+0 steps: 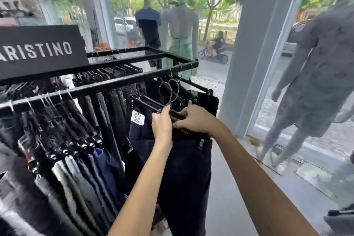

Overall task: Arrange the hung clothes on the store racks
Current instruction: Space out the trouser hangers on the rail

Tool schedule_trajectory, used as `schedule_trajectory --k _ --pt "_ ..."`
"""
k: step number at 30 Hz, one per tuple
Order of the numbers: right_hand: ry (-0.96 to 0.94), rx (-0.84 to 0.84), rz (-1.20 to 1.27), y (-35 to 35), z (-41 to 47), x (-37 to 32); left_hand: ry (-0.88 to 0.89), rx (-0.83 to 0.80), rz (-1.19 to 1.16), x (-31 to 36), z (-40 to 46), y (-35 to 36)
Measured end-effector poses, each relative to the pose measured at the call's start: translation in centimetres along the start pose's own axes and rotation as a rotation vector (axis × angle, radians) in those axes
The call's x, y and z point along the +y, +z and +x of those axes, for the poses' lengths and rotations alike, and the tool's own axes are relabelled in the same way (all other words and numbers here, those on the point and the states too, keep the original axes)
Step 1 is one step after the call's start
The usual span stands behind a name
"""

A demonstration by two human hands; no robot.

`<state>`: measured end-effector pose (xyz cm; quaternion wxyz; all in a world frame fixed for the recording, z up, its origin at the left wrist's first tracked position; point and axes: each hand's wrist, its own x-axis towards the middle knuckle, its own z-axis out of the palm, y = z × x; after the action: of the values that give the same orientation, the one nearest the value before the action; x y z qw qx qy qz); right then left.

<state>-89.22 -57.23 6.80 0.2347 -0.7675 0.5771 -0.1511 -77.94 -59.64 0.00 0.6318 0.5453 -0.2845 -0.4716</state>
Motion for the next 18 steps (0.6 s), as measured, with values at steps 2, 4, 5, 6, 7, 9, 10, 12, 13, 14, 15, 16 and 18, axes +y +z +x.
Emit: schedule_trajectory --k 2,4,5,6,7,9,10,12,13,14,15,16,18 --pt "0.002 -0.002 0.077 0.7 2.9 -1.0 -0.005 0.017 0.013 1.3 3.4 -1.2" --pt "-0.004 -0.024 0.216 1.4 5.5 -2.1 -0.008 0.024 0.028 2.6 6.4 -2.5" --pt "-0.004 -0.027 0.286 1.6 6.2 -2.6 -0.005 0.016 0.026 3.4 7.0 -3.0" --pt "-0.013 -0.026 0.347 1.9 6.9 -3.1 -0.009 0.01 0.023 4.1 7.6 -3.4" --pt "-0.029 -0.025 0.405 2.3 7.8 -3.5 -0.008 0.018 0.015 4.5 8.4 -3.8" --pt "-0.039 -0.003 0.509 3.2 9.3 -4.5 -0.008 0.03 0.022 5.2 10.0 -4.4" --pt "-0.031 0.018 0.546 3.5 10.1 -4.8 -0.01 0.037 0.035 5.5 11.1 -4.5" --pt "-0.009 0.079 0.568 4.2 11.7 -5.4 -0.022 0.046 0.066 5.9 13.0 -4.6" --pt "-0.003 0.107 0.56 4.6 12.6 -5.4 -0.027 0.041 0.088 6.2 13.6 -4.6" --pt "0.003 0.126 0.553 4.9 13.3 -5.4 -0.032 0.032 0.116 6.5 14.0 -4.4" --pt "0.005 0.132 0.547 5.2 14.0 -5.4 -0.032 0.025 0.137 6.8 14.2 -4.1" --pt "0.005 0.134 0.535 5.4 14.5 -5.4 -0.032 0.03 0.146 6.9 14.6 -3.9" --pt "0.005 0.138 0.497 5.9 15.2 -5.0 -0.035 0.055 0.152 6.4 15.5 -3.7"
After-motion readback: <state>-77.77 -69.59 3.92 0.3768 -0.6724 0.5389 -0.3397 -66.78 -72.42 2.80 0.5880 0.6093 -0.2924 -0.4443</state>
